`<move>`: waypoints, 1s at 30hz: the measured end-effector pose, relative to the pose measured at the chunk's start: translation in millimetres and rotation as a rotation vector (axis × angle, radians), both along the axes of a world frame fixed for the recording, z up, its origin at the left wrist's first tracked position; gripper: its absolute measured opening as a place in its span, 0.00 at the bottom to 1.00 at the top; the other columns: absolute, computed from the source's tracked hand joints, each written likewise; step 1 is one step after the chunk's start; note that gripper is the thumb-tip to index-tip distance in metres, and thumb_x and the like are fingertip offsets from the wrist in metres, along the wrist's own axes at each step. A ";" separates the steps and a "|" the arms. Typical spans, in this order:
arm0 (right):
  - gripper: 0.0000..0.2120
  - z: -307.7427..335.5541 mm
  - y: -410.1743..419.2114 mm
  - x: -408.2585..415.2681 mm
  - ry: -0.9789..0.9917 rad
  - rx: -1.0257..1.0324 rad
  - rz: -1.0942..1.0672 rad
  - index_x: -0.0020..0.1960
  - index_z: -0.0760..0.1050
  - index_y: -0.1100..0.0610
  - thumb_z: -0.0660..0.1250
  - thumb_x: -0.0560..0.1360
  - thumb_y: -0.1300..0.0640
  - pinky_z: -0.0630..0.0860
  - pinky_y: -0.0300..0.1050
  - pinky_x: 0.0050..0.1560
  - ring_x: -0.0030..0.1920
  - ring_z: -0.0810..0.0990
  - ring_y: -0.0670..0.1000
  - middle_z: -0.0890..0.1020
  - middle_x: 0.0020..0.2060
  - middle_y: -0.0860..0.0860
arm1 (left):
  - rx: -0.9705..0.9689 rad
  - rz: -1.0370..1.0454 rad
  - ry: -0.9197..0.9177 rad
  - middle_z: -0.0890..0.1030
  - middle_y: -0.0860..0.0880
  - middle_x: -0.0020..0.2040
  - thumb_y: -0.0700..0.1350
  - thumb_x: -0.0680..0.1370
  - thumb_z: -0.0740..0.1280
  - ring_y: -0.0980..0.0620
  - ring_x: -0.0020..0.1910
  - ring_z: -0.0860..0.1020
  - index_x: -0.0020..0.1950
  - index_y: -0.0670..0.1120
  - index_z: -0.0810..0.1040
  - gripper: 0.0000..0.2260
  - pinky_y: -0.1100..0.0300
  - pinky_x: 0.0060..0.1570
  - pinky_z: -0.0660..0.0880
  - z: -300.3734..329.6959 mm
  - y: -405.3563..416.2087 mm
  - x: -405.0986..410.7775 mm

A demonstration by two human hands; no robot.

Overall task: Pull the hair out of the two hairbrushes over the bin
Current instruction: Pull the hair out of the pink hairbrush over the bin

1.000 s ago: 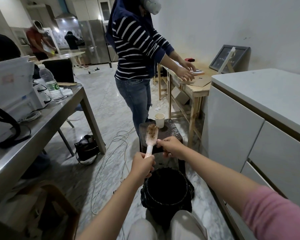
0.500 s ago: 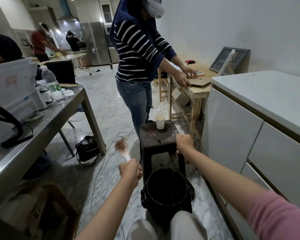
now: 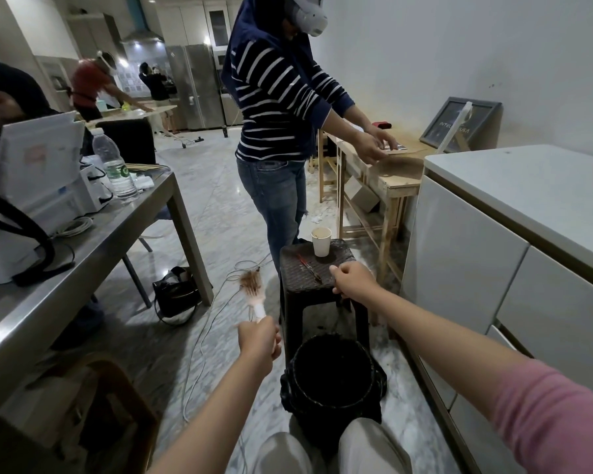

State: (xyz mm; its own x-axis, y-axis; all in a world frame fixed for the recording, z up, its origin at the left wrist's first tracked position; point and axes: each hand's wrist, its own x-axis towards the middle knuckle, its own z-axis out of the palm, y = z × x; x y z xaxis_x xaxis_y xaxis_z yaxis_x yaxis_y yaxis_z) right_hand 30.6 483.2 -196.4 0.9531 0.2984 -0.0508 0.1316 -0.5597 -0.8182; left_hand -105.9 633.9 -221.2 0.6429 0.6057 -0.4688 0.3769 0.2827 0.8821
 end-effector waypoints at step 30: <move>0.12 21.6 30.5 -50.5 -0.450 -0.034 0.076 0.49 0.84 0.61 0.75 0.70 0.55 0.68 0.38 0.44 0.42 0.76 0.49 0.81 0.46 0.56 | 0.212 -0.257 -0.168 0.75 0.45 0.41 0.41 0.80 0.63 0.52 0.33 0.73 0.46 0.47 0.63 0.08 0.60 0.28 0.71 15.3 -58.2 -22.0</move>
State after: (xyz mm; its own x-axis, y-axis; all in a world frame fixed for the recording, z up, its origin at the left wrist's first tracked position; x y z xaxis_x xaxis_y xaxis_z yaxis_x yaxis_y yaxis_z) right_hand -19.9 513.7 -174.7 0.8581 0.3737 0.3521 0.5113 -0.5602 -0.6517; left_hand -127.9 575.6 -205.9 0.8442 0.4864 -0.2253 0.2569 0.0019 0.9664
